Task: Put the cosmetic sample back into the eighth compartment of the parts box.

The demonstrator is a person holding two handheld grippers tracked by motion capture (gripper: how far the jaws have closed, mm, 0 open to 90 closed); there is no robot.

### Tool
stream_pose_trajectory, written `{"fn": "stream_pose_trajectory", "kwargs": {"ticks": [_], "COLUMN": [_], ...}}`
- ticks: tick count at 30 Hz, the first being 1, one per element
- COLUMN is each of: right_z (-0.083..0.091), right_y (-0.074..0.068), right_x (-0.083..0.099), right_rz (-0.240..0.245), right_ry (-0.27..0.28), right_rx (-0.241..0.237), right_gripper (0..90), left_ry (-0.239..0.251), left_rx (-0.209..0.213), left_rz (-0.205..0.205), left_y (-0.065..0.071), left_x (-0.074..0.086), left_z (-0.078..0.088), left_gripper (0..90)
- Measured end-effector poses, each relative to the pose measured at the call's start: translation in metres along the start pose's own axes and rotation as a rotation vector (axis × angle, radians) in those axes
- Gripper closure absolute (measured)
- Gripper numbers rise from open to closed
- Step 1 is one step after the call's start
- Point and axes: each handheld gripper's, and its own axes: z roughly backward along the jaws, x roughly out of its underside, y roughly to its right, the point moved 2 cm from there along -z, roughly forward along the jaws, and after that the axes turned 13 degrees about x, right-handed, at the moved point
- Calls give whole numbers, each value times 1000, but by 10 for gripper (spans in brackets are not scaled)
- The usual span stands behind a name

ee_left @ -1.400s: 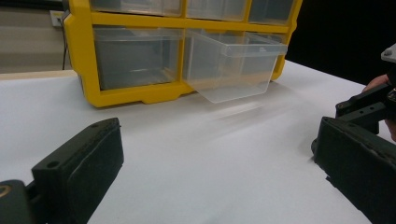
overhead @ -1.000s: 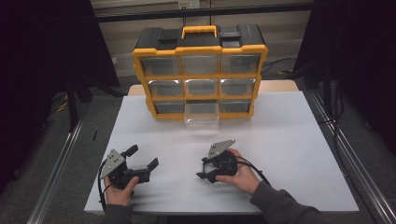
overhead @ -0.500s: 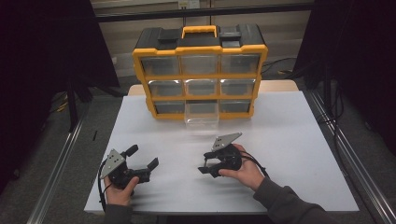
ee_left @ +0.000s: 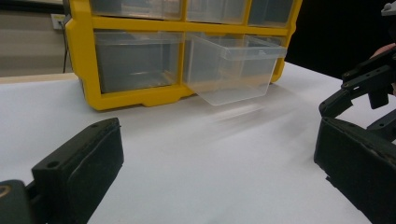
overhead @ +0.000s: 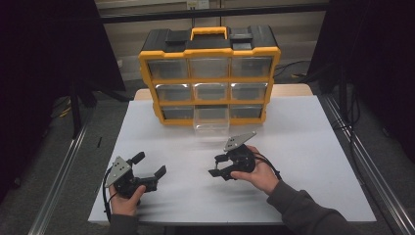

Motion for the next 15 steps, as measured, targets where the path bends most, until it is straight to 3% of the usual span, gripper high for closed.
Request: {"fn": "stream_pose_trajectory", "kwargs": {"ticks": [15], "right_z": [5], "right_y": [13], "right_x": [-8], "right_rz": [-35], "right_ry": [5], "right_rx": [15], "right_gripper": [401], "left_ry": [-8], "left_rx": [-2], "left_rz": [-9], "left_y": [-1], "left_x": [0], "left_z": [1], "left_gripper": [14]}}
